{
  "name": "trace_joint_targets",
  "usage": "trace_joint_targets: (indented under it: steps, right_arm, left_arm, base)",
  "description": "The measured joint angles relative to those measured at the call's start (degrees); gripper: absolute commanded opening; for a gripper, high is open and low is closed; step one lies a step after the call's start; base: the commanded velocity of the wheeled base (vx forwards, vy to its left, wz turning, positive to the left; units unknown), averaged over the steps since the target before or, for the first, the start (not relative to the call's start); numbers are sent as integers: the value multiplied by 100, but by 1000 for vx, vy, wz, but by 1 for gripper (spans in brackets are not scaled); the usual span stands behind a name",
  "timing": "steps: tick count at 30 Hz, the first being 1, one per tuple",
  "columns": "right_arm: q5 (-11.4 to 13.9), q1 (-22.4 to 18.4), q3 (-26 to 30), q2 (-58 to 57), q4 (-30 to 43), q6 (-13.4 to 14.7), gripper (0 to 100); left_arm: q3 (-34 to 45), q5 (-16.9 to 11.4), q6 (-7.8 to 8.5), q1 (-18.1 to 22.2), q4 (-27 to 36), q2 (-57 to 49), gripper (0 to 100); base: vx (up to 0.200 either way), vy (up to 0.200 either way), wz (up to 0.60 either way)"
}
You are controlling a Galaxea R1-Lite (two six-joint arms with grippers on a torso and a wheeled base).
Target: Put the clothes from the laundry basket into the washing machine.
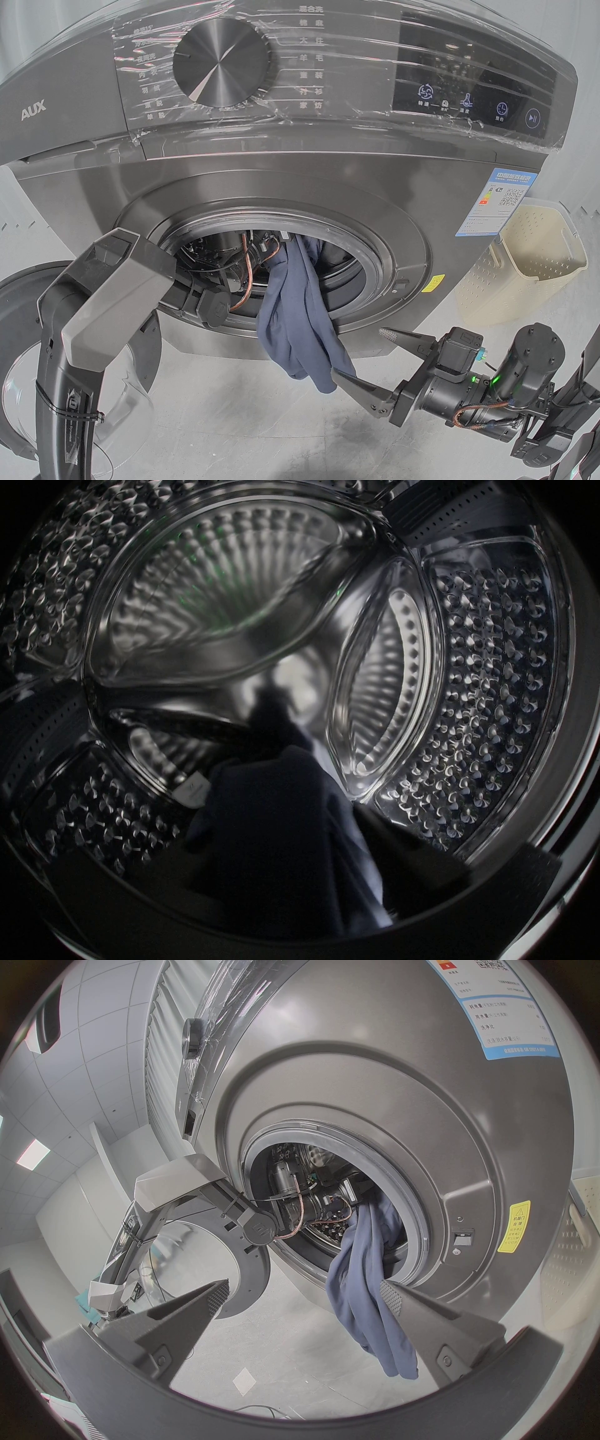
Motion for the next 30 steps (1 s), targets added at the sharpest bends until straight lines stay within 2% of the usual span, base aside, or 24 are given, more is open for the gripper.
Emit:
trace_joint_targets:
  steps: [4, 9, 12, 14, 15, 21, 27, 30]
  right_arm:
    - [0, -6, 0, 6, -2, 0, 100]
    - [2, -9, -2, 6, 0, 0, 100]
    - [2, -4, -2, 6, 0, -5, 100]
    - [2, 0, -2, 4, -2, -7, 100]
    - [2, 0, -2, 1, 0, -7, 100]
    - [2, -15, -2, -21, 0, -5, 100]
    - [2, -20, -2, -43, 0, -2, 100]
    - [2, -15, -2, -51, -2, 0, 100]
  left_arm:
    - [430, -104, -50, -94, 54, -98, 100]
    - [1298, -455, -72, -315, 306, -408, 100]
    - [1726, -672, -15, -477, 508, -592, 100]
    - [1891, -722, 56, -541, 561, -653, 100]
    - [1924, -727, 89, -552, 558, -653, 0]
    - [1891, -718, 212, -513, 555, -527, 0]
    - [1726, -661, 210, -413, 557, -446, 0]
    - [1434, -529, 194, -325, 568, -422, 0]
  base:
    - [0, 0, 0]
    - [0, 0, 0]
    - [0, 0, 0]
    - [0, 0, 0]
    - [0, 0, 0]
    - [0, 0, 0]
    - [0, 0, 0]
    - [0, 0, 0]
